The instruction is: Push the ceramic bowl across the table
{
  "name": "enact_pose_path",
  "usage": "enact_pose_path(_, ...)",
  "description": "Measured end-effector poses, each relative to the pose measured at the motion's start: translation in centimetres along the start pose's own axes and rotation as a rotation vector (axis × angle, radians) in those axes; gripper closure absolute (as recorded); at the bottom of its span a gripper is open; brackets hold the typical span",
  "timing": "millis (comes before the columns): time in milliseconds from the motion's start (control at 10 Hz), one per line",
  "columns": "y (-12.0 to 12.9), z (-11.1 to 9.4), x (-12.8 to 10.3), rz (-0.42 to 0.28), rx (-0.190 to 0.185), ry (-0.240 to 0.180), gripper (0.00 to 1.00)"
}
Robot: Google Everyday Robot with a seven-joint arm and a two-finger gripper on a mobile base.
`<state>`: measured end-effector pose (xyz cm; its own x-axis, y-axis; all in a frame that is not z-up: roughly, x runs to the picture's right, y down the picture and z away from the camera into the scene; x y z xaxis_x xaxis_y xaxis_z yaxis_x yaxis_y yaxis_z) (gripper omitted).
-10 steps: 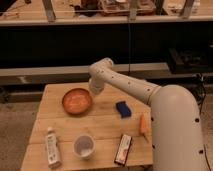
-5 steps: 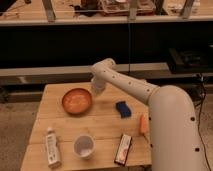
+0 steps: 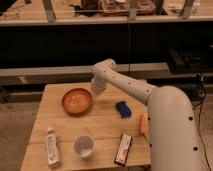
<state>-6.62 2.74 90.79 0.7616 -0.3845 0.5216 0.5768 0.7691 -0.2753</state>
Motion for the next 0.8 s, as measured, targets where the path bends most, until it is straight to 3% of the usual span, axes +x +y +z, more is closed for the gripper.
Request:
enact_pose_path(300, -1.3, 0.5, -2.4, -0.062, 0.019, -0.063, 0.85)
enact_pose_path(800, -2.3, 2.7, -5.7, -0.175, -0.027, -0.127, 0.85)
